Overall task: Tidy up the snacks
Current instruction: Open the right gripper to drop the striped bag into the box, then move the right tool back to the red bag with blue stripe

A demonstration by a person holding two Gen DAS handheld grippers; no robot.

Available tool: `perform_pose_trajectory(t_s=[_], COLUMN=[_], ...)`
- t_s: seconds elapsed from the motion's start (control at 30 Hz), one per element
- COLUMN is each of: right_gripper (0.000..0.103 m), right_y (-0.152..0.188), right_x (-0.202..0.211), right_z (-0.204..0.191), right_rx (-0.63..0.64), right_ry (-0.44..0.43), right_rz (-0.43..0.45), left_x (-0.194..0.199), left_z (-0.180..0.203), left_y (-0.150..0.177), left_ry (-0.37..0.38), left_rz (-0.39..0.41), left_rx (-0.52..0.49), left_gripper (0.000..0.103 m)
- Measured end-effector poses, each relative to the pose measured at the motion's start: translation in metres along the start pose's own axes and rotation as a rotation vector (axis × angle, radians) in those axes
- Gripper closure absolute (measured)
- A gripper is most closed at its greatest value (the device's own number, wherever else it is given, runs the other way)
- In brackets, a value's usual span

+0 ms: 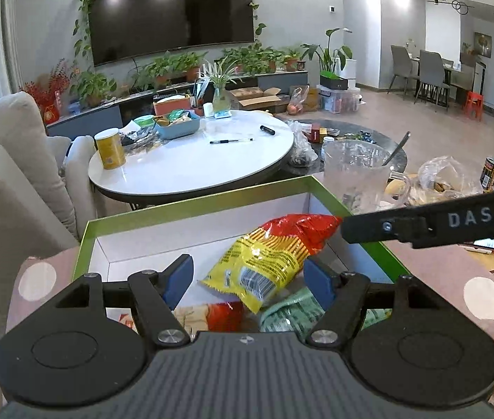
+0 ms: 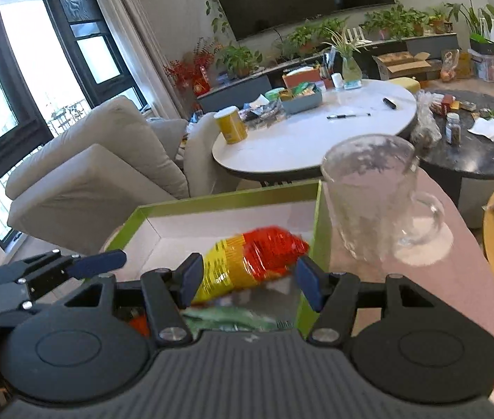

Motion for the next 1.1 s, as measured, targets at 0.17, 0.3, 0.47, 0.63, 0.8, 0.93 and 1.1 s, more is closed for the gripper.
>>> perform_pose_trajectory(t_s=[0.17,0.3,0.47,0.63,0.8,0.93,1.1], right_gripper=[0.054,0.051,0.045,0.041,0.041,0.041,0.041], right_y=[0.005,0.018,0.037,0.059,0.084,0.096,0.099], right_x=[0.013,0.035,0.058,0.069,0.068,0.064,0.054], right_z=[-0.001,0.0,-0.007,-0.015,-0.011,-0.009,-0.006], right_rx=[-0.029,-0.045,0.015,0.07,0.029,0.024,-0.003], right_ry=[-0.014,-0.031,-0.026,-0.016,-0.015,0.007,0.011], right_rz=[-0.006,0.004,0.009,-0.012,-0.065,-0.096,-0.113], left_x=[0.024,0.05,0.079,0.091,0.096,0.095,0.092], left_z=[0.005,0.01,0.028,0.045,0.06,0.074,0.09], left_y=[0.006,0.017,0.042,0.07,0.093,0.104,0.112], left_ry=[-0.015,0.008,0.041,0.049,0.09,0.125,0.171], left_rz=[0.023,0.048,0.057,0.03,-0.02,-0.048,-0.071], left_rx=[-0.011,-0.007,-0.044,-0.076,-0.08,-0.096,-0.131], left_gripper=[0.028,0.023,0.022,0.022,0.022,0.022,0.022])
Point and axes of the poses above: each gripper's, at about its wrist camera, not at the fingertips, and x roughly against the way its jaws point, z to its right, y to its underside, the point moved 9 cm from there along -x, roughly the way its jaws point, and after that the axes turned 2 degrees about x, right-handed, at the moved point
